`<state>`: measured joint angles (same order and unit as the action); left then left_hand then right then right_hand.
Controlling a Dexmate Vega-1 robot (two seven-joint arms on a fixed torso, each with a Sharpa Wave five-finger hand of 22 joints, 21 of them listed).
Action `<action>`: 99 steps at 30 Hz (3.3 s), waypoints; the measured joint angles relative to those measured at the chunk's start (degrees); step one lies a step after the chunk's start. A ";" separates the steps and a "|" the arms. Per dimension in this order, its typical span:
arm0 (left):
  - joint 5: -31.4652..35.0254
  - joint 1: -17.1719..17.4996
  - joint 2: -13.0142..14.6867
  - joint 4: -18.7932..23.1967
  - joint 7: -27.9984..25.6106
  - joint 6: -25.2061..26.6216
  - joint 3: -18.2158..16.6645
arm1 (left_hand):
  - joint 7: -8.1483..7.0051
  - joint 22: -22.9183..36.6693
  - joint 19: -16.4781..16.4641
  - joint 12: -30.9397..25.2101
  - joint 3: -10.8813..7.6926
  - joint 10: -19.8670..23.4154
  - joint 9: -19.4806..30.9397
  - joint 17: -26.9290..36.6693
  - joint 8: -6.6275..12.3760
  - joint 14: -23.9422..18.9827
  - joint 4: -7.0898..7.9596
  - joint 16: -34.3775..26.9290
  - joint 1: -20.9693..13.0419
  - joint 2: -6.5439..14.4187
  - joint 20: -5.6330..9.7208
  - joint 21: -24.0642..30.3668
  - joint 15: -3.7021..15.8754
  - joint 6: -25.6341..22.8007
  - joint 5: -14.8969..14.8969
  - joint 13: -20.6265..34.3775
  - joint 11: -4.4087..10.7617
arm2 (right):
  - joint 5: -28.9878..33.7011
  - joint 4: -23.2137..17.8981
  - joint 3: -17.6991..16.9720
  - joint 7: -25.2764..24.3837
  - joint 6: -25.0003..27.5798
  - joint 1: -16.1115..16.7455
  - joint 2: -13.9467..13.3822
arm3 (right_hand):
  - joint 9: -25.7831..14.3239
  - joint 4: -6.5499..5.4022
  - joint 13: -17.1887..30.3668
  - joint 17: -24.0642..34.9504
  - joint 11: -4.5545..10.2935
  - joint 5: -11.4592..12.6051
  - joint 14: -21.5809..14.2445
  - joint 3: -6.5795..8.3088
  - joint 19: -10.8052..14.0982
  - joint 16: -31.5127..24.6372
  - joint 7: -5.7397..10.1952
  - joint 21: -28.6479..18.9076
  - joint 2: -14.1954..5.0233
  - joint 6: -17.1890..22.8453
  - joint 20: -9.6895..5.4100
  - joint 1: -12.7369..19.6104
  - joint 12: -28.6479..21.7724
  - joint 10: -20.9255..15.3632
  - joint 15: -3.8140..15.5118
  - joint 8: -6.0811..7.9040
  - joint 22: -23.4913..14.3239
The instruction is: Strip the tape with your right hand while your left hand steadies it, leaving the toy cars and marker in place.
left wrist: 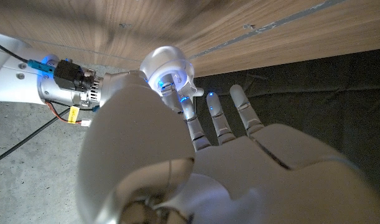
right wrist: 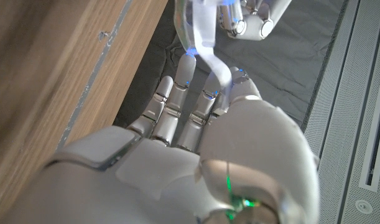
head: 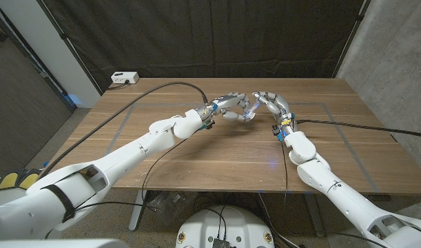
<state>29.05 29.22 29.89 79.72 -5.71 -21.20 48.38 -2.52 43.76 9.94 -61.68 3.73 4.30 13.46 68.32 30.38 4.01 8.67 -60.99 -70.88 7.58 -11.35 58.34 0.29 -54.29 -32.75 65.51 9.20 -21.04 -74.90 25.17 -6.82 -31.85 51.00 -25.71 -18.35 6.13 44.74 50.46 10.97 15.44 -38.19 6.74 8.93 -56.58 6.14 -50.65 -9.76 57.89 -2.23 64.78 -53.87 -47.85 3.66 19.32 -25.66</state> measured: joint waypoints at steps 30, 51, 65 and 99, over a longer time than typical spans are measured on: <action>-7.14 1.75 -1.43 -2.31 2.01 0.49 -1.93 | 1.31 -0.18 0.00 -0.22 -0.47 0.61 0.74 0.20 0.19 -0.31 0.08 -0.68 -0.84 0.83 0.00 1.29 -0.73 -1.31 0.48 -2.13 -0.61 | -5.50 5.47 -0.27 6.32 -5.94 -1.08 2.73 | 3.51 -11.10 -10.89 -3.20 -5.99 -1.98 2.63 -2.53 -3.06 -0.21 -3.09 -6.78 -1.01 -11.53 0.18 -13.40 9.07 6.55 -0.25 -8.85 0.08; -23.26 3.67 -4.47 -5.91 8.07 1.95 -4.04 | 1.30 -0.75 0.01 0.46 -0.52 2.25 1.08 -0.17 0.63 -1.45 0.02 -1.12 -1.13 0.66 0.62 1.72 -0.60 -1.30 0.96 -5.03 -0.41 | -10.75 13.36 -0.73 13.86 -10.40 -3.01 5.76 | 7.12 -3.57 -17.66 -8.47 -10.51 -1.79 8.92 -0.79 -6.55 -1.29 -5.77 -9.64 0.49 -22.95 3.90 -9.92 15.91 13.11 -0.87 -8.96 3.33; -26.87 4.38 -4.63 -5.08 9.55 1.39 -4.83 | 0.57 -1.32 0.00 0.46 -0.18 2.60 0.43 -0.44 0.62 -2.06 0.34 -0.87 -1.71 0.09 0.62 1.72 0.01 -0.57 1.16 -5.56 -0.06 | -11.37 12.25 -0.45 14.96 -6.15 -2.84 3.92 | 7.17 -7.35 -19.78 -9.83 -12.65 -4.22 14.63 -5.67 -8.27 -1.75 -7.69 -10.30 4.10 -30.82 4.79 -21.13 20.44 19.89 -1.13 -8.97 5.06; -32.33 9.02 -5.94 -2.17 5.30 2.06 -7.53 | 1.00 -2.91 -0.09 0.23 1.42 3.06 -1.06 -0.80 -0.55 -2.54 0.01 0.00 -2.72 1.07 1.34 1.72 0.51 -1.00 1.11 -5.93 0.40 | -14.45 10.75 -1.15 16.82 -3.53 -1.66 3.47 | 7.17 -3.89 -15.11 -10.76 -10.65 -2.08 8.11 -5.85 -8.12 -9.11 -7.37 -14.88 2.42 -17.52 5.28 -21.10 10.06 9.34 -0.82 -6.14 5.66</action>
<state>-3.28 38.24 23.95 77.55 -0.41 -19.14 40.85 -1.52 40.86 9.86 -61.46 5.14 7.36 12.40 67.52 29.83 1.46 8.68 -60.99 -73.60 8.66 -10.01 60.06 0.80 -55.28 -31.65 59.58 9.60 -35.49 -64.15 24.02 10.00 -35.38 49.34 -22.24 -11.18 2.24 29.63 39.70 0.31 13.36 -30.09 0.89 0.81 -65.70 -1.22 -65.53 -7.34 40.37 3.05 43.68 -43.81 -38.50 2.85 13.18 -20.00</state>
